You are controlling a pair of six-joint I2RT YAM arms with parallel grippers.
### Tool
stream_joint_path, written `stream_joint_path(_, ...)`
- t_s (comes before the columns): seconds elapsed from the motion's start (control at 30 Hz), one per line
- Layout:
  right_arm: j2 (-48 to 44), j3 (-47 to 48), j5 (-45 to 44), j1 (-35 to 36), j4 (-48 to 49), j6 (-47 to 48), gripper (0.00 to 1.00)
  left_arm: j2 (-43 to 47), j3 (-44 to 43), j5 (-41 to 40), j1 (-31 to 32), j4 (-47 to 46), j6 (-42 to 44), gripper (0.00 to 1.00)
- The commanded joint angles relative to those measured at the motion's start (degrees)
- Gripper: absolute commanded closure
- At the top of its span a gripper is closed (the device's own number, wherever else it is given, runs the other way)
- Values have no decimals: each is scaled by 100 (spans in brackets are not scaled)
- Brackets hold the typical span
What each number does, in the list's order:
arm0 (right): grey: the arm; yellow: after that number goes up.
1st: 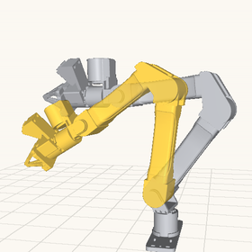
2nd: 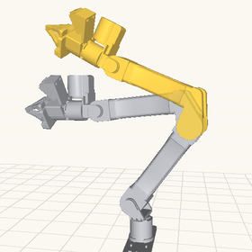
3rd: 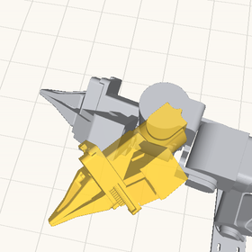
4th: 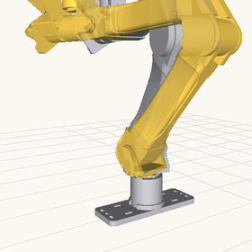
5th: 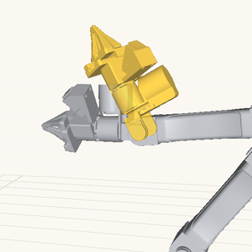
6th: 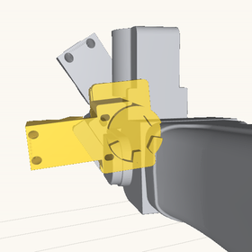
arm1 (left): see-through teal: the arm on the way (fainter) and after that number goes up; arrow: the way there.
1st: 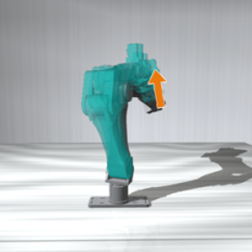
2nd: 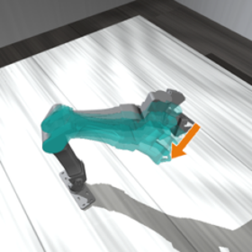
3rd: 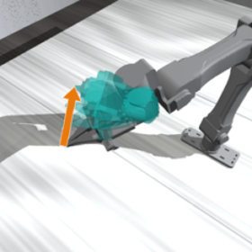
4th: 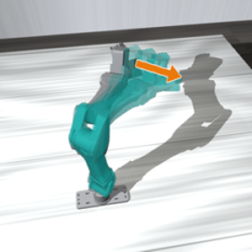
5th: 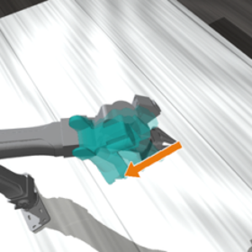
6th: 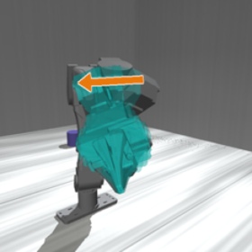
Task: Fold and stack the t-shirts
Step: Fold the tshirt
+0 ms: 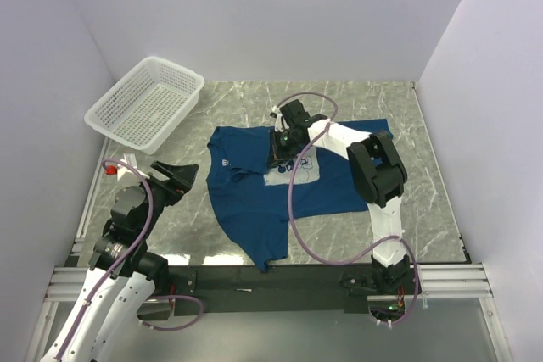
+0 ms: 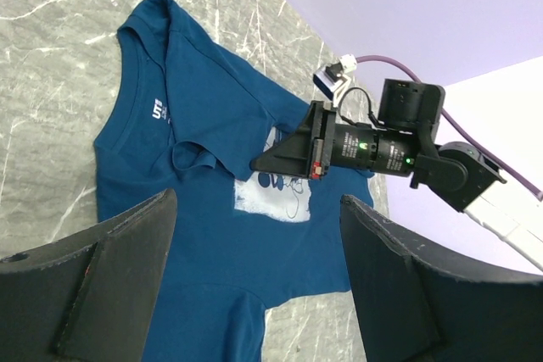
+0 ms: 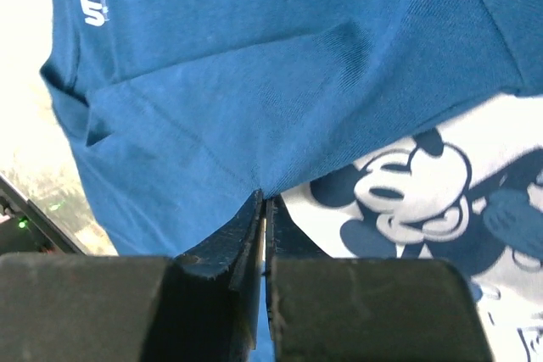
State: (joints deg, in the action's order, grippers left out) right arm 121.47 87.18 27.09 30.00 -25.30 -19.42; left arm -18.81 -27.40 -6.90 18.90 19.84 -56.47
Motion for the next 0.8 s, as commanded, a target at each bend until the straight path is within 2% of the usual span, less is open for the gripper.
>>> stream_joint_path(0.0, -615, -148, -72, -20, 69, 131, 94, 96, -55, 74, -17, -76, 4, 17)
stream_joint_path(0.77, -774, -368, -389, -583, -450, 562, 93, 44, -117, 162, -17, -138, 74, 17)
